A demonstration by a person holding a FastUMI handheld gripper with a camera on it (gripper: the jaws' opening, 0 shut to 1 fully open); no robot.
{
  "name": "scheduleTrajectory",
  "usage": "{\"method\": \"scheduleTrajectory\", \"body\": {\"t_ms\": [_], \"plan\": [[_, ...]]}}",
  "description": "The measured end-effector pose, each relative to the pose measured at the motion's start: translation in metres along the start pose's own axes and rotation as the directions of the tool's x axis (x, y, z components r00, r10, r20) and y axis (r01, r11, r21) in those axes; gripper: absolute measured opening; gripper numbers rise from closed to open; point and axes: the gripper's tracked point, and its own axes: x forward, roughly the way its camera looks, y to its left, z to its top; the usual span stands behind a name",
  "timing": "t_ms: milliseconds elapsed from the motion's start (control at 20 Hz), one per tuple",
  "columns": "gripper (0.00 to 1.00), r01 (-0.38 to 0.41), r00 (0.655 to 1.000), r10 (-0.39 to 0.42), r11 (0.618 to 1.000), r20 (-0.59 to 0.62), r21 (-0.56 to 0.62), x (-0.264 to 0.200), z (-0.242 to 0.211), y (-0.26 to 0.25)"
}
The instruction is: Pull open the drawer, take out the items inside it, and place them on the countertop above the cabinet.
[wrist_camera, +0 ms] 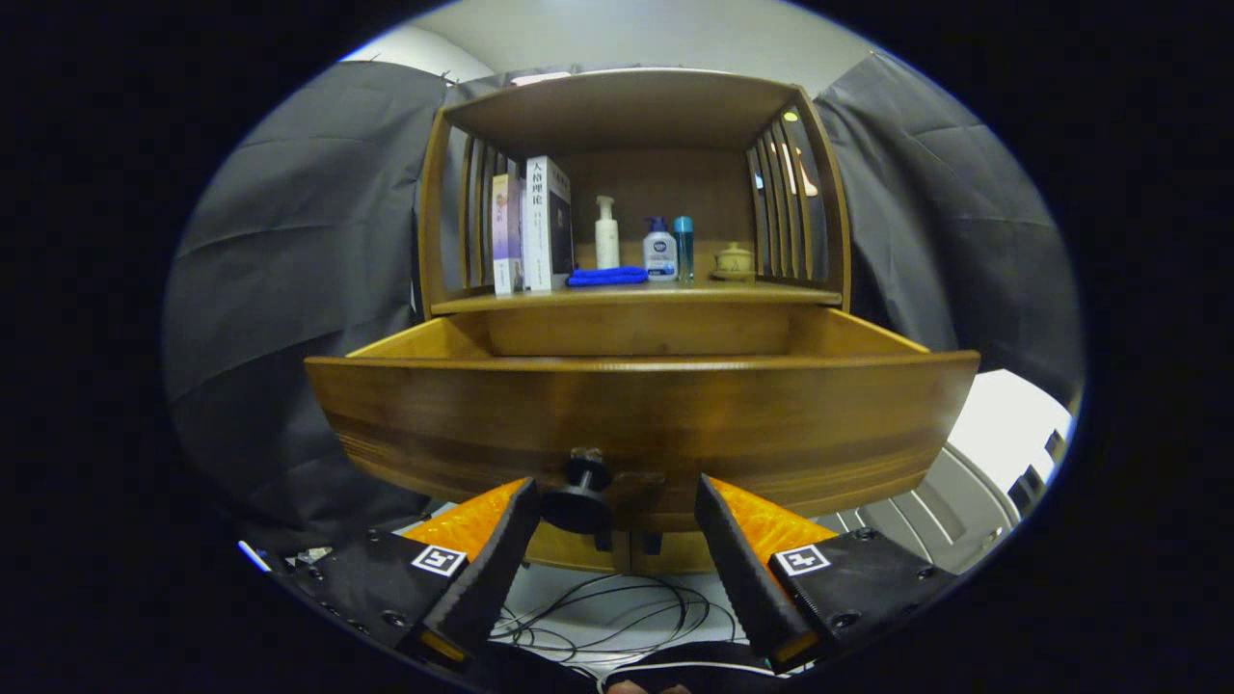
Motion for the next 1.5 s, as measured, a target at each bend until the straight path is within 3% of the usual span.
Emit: {"method": "scheduleTrajectory", "body": {"t_ms": [50,350,800,1050,1200,1500], "plan": [[1.00,0.012,1.000,-0.012,1.000,0.018,-0.013,-0.005,0.011,-0.004],[1.00,-0.037,0.996,0.036,0.999,0.082,0.001,-0.021,0.081,-0.010],[0.99,-0.062,0.997,0.058,0.996,0.051,0.071,0.021,0.160,-0.031],[0.98,0.005,0.997,0.008,0.987,0.082,-0.159,0.046,0.204,-0.040],[0.99,-0.086,0.996,0.089,0.986,0.017,-0.142,0.065,0.209,-0.012],[0.98,-0.190,0.974,0.159,0.962,-0.162,-0.198,0.118,0.190,0.009]]}}
